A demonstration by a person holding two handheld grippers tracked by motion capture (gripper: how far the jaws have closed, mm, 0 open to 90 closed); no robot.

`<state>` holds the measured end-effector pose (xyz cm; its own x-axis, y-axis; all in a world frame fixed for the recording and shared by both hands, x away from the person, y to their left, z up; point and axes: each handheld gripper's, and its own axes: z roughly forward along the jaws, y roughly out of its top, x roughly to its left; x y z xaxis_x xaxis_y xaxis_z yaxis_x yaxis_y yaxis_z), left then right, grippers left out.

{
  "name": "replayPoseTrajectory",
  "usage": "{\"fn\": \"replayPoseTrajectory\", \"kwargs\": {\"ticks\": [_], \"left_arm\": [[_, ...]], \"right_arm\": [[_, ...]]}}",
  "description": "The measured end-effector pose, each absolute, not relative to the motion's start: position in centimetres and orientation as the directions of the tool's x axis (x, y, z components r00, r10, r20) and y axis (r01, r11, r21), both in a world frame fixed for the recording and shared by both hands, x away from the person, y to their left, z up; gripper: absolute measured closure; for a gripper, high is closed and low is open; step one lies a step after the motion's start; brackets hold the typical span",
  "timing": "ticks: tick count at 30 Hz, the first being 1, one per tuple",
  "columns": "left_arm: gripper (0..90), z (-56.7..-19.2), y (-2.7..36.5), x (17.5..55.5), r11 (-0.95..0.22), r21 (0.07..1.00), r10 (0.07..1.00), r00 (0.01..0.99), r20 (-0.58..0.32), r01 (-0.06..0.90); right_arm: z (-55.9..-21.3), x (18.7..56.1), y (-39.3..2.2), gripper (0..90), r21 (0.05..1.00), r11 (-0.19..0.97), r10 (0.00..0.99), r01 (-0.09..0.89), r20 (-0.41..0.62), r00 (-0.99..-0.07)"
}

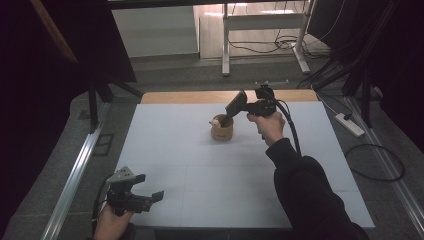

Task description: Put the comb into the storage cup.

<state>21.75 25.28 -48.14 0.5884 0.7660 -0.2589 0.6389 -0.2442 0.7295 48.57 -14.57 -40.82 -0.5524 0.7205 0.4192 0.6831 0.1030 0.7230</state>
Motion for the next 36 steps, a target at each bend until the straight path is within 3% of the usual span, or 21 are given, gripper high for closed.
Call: {"fn": "replayPoseTrajectory", "kwargs": {"ticks": [10, 29, 36], "left_arm": [[2.0, -48.1, 25.3, 21.8, -0.240, 0.728, 0.767, 0.585, -0.263, 0.642], [2.1, -48.1, 25.3, 21.8, -0.241, 0.727, 0.768, 0.585, -0.262, 0.643], [2.1, -48.2, 25.3, 21.8, -0.240, 0.727, 0.768, 0.584, -0.263, 0.643]], "right_arm": [[-41.7, 49.0, -15.9, 82.8, 0.703, 0.054, 0.717, 0.709, 0.467, -0.518], [-42.6, 48.9, -17.0, 75.7, 0.701, 0.062, 0.760, 0.710, 0.428, -0.489], [-42.6, 48.6, -16.5, 71.9, 0.717, 0.109, 0.783, 0.689, 0.365, -0.504]]}}
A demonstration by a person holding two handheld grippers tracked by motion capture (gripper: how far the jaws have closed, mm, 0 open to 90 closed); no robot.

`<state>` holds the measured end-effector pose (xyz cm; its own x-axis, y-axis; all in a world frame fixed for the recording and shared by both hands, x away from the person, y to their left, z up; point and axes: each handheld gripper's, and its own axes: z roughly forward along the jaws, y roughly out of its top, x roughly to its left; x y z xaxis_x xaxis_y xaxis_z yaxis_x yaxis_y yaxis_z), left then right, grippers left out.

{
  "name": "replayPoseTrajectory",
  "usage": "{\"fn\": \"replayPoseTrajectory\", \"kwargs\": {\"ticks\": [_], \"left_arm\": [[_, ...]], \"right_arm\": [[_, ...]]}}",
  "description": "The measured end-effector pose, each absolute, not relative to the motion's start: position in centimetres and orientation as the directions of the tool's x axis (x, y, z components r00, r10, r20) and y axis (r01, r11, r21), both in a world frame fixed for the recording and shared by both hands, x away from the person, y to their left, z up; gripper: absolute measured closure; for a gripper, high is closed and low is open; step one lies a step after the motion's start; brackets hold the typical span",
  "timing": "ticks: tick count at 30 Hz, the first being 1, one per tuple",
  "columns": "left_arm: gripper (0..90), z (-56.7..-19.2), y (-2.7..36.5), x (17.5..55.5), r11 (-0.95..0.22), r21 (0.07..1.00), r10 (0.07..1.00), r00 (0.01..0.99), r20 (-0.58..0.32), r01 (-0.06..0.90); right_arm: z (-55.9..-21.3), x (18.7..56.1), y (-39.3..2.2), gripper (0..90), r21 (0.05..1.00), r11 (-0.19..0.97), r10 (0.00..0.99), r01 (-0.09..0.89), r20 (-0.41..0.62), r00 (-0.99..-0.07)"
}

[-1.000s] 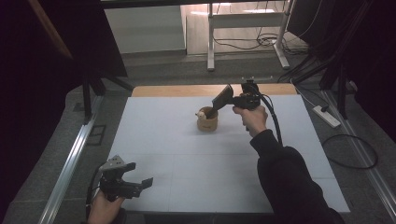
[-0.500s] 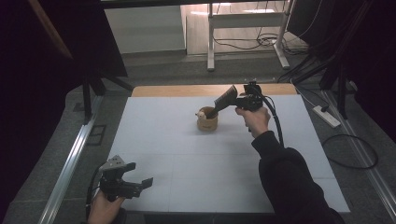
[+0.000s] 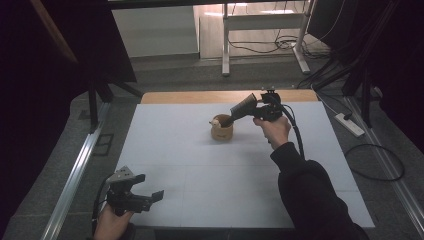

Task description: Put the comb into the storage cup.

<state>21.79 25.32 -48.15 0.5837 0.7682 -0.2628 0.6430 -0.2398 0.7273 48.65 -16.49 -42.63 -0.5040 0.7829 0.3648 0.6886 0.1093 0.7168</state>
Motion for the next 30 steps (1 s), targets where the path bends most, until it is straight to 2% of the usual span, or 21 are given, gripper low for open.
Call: {"fn": "replayPoseTrajectory", "kwargs": {"ticks": [7, 20, 30], "left_arm": [[2.2, -48.1, 25.3, 21.8, -0.241, 0.727, 0.768, 0.584, -0.262, 0.643], [2.2, -48.1, 25.3, 21.8, -0.240, 0.727, 0.767, 0.585, -0.263, 0.643], [2.2, -48.1, 25.3, 21.8, -0.241, 0.730, 0.766, 0.586, -0.262, 0.640]], "right_arm": [[-42.6, 48.5, -16.2, 62.2, 0.727, 0.148, 0.793, 0.670, 0.318, -0.520], [-42.3, 47.8, -15.2, 33.2, 0.752, 0.245, 0.798, 0.612, 0.202, -0.567], [-42.3, 47.6, -15.0, 22.8, 0.743, 0.286, 0.787, 0.606, 0.179, -0.590]]}}
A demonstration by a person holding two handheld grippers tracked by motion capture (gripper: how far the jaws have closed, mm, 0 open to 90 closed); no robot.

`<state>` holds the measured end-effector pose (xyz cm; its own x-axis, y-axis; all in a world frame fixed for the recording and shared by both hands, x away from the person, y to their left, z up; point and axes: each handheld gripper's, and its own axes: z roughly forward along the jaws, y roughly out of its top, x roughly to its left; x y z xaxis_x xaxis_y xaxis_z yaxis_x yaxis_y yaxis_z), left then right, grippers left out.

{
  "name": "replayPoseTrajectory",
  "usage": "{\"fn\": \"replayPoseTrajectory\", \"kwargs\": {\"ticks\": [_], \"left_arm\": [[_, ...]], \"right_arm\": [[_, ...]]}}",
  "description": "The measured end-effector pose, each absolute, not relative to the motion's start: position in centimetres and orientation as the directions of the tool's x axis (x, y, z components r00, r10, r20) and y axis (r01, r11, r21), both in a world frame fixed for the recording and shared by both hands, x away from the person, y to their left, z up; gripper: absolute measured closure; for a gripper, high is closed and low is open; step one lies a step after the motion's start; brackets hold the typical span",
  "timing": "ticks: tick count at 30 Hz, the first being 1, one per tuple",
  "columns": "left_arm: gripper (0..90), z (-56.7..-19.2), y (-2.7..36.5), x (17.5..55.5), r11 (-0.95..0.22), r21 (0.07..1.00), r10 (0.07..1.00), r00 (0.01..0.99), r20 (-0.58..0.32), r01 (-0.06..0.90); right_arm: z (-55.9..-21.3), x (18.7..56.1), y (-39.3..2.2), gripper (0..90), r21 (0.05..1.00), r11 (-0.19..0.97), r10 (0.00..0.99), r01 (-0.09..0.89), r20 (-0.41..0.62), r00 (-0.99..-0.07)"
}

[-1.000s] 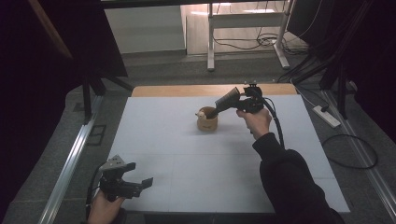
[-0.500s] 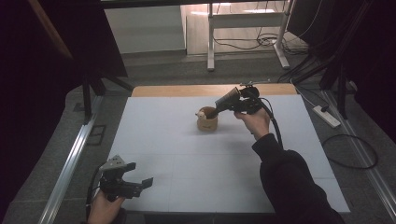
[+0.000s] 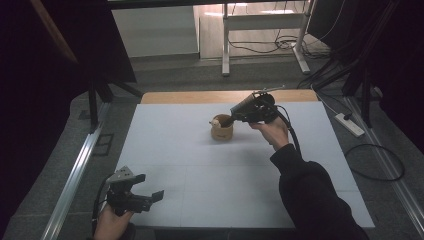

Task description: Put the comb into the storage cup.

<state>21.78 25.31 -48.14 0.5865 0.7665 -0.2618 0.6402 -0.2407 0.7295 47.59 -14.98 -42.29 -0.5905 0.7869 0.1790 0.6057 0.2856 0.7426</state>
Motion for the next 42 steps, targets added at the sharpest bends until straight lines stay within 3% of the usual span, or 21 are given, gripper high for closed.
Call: {"fn": "replayPoseTrajectory", "kwargs": {"ticks": [7, 21, 42], "left_arm": [[2.2, -48.1, 25.3, 21.8, -0.243, 0.730, 0.765, 0.589, -0.260, 0.639], [2.2, -48.0, 25.2, 21.7, -0.245, 0.738, 0.763, 0.595, -0.253, 0.628], [2.0, -48.0, 24.9, 21.5, -0.280, 0.738, 0.781, 0.593, -0.197, 0.614]], "right_arm": [[-42.4, 47.3, -14.7, 17.6, 0.736, 0.328, 0.801, 0.593, 0.116, -0.588], [-42.7, 46.7, -14.6, 7.2, 0.738, 0.381, 0.759, 0.557, 0.094, -0.644], [-42.2, 45.1, -14.9, 2.4, 0.746, 0.432, 0.712, 0.507, 0.063, -0.699]]}}
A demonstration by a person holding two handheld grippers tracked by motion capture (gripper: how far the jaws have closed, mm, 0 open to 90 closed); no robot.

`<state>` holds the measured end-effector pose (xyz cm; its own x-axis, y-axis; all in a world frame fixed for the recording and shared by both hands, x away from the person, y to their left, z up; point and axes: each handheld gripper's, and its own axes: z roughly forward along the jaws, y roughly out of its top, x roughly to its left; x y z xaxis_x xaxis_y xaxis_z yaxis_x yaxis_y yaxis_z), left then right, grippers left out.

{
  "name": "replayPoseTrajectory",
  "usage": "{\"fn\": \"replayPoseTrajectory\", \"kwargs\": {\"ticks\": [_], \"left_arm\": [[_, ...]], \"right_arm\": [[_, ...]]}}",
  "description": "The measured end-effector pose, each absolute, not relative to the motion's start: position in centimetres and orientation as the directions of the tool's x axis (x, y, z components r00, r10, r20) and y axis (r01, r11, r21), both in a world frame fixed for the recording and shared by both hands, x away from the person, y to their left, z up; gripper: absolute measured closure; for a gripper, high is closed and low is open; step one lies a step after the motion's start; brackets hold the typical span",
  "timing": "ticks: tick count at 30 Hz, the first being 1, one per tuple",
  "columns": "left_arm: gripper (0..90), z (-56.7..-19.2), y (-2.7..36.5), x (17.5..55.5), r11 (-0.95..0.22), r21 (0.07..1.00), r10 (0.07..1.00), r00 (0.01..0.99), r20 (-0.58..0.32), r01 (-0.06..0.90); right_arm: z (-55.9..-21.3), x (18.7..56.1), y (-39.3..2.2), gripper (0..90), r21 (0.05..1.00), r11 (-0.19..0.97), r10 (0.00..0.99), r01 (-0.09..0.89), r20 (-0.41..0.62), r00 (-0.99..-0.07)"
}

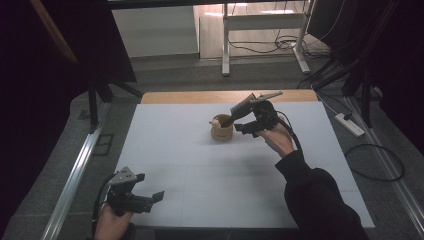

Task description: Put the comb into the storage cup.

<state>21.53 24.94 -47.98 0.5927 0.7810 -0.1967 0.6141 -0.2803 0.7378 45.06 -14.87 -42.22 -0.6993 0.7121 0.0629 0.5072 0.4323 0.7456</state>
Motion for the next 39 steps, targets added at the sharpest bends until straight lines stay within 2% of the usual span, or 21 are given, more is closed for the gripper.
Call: {"fn": "replayPoseTrajectory", "kwargs": {"ticks": [21, 39], "left_arm": [[1.9, -48.0, 25.0, 21.6, -0.278, 0.736, 0.777, 0.595, -0.206, 0.617], [2.0, -48.1, 25.2, 21.6, -0.271, 0.737, 0.770, 0.599, -0.220, 0.619]], "right_arm": [[-42.5, 43.4, -15.3, 0.7, 0.730, 0.480, 0.700, 0.486, 0.015, -0.714], [-43.6, 42.7, -15.6, 0.0, 0.721, 0.492, 0.693, 0.488, 0.015, -0.721]]}}
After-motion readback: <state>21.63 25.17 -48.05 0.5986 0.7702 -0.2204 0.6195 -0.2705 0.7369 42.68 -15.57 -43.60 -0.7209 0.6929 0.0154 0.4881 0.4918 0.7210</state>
